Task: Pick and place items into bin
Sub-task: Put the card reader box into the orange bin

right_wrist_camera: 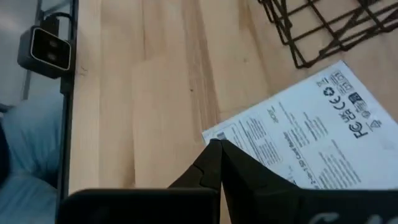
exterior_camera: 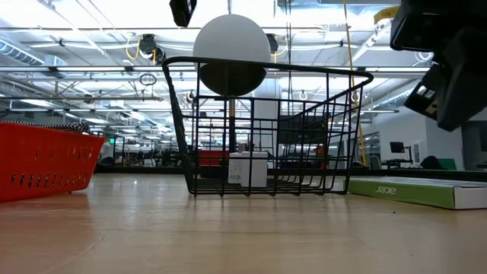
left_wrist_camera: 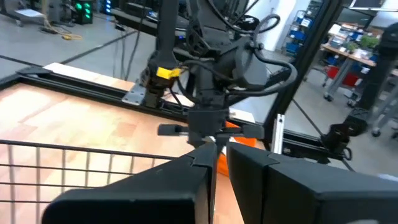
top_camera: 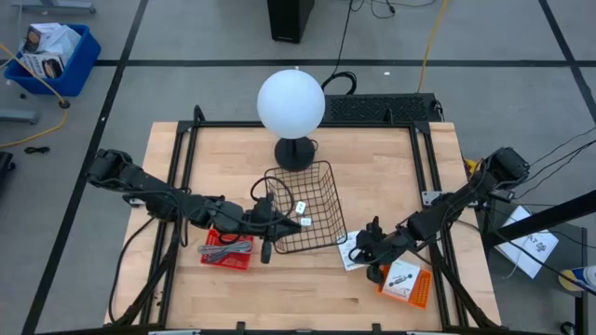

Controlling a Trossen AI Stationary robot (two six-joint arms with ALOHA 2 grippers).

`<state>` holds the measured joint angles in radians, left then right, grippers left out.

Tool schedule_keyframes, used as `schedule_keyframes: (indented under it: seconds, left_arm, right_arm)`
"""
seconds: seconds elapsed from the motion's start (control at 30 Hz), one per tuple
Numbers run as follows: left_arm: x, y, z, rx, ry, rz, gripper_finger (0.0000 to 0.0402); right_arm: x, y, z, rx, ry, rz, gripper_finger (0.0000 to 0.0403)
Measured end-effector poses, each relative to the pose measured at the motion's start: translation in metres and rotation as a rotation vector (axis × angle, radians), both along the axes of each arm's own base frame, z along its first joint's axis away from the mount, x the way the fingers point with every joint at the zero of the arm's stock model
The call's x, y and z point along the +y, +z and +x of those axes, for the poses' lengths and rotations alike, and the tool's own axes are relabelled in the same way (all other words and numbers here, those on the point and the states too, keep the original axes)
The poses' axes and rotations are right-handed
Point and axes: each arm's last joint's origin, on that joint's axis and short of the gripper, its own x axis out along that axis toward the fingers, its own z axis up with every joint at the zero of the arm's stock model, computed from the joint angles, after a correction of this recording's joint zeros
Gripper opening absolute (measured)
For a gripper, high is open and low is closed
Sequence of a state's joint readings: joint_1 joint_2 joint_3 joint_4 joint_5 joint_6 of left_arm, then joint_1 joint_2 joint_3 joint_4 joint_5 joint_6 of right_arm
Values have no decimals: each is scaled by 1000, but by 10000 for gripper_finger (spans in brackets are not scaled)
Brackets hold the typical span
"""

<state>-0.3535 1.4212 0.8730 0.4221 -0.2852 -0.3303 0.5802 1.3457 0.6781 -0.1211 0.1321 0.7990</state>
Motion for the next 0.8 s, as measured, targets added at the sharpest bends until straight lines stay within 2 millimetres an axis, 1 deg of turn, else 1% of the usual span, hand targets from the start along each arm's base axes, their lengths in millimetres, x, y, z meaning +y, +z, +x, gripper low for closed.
schedule_keyframes:
  seconds: [0.13,0.27,0.4,0.47,0.63,0.73,0.8]
  left_arm:
    - [-6,0,-2,1,-41,-1,40]
    - [-14,1,-5,-16,-76,49,8]
    - [-20,6,-7,-66,-97,39,6]
    - [-25,5,-8,-66,-108,30,4]
    - [-49,-11,-6,-40,-101,54,4]
    - [-62,-15,-3,-28,-72,42,5]
    - [-70,-12,1,-32,-84,36,8]
  right_arm:
    - [-8,1,-7,58,-36,-40,0]
    - [-16,7,-15,54,-101,-121,0]
    - [-24,11,-22,77,-180,-142,0]
    - [-26,13,-25,87,-195,-140,0]
    - [-29,16,-27,59,-191,-193,0]
    - [-33,15,-25,67,-201,-212,0]
    - [-36,12,-24,77,-216,-218,0]
